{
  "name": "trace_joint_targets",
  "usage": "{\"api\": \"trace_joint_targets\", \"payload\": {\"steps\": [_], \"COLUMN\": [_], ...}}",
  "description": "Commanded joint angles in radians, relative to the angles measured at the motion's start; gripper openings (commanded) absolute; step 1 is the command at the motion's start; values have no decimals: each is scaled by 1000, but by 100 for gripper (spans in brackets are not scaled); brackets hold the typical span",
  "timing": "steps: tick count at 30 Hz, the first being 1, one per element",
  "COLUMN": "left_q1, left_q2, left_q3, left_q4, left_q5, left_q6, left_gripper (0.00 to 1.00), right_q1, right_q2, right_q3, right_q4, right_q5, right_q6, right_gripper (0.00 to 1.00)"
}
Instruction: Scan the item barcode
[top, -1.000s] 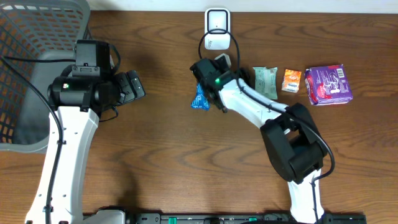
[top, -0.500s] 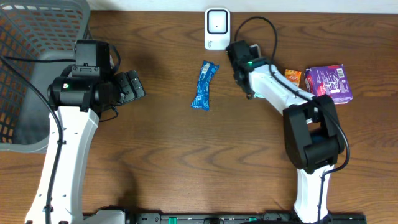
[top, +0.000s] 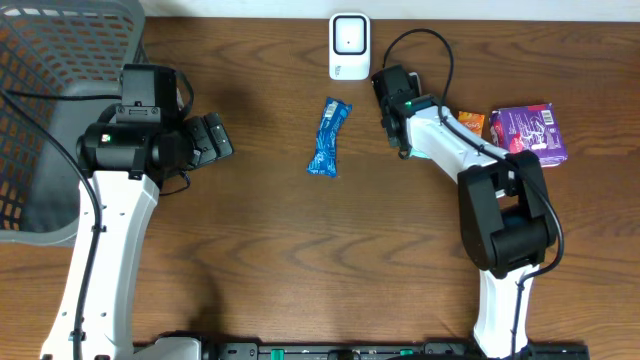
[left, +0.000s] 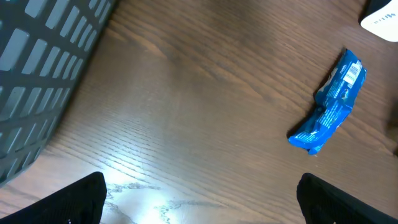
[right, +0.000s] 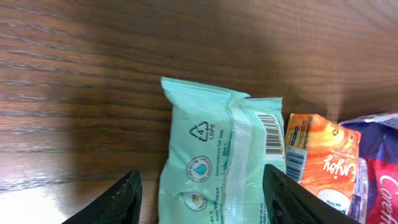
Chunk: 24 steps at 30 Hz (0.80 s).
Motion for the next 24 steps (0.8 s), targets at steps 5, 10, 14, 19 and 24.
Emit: {"api": "trace_joint_targets", "payload": {"steps": [5, 10, 14, 19, 24], "left_q1": [2, 2, 2, 2, 2], "left_q2": [4, 3, 4, 4, 4], "left_q3": [5, 5, 5, 5, 5], "left_q4": [-2, -2, -2, -2, -2], "left_q5": [-12, -12, -12, -12, -12], "left_q6": [-2, -2, -2, -2, -2], "left_gripper": [98, 98, 98, 98, 98], "right_q1": [35, 25, 24, 24, 13], "right_q2": [-4, 28, 58, 59, 60], "right_q3": [-16, -47, -47, -47, -48], "right_q4": [-5, 21, 9, 8, 6], "right_q5": [44, 40, 40, 39, 36], "right_q6": [-23, -23, -23, 5, 23], "right_gripper": [54, 56, 57, 56, 54]}}
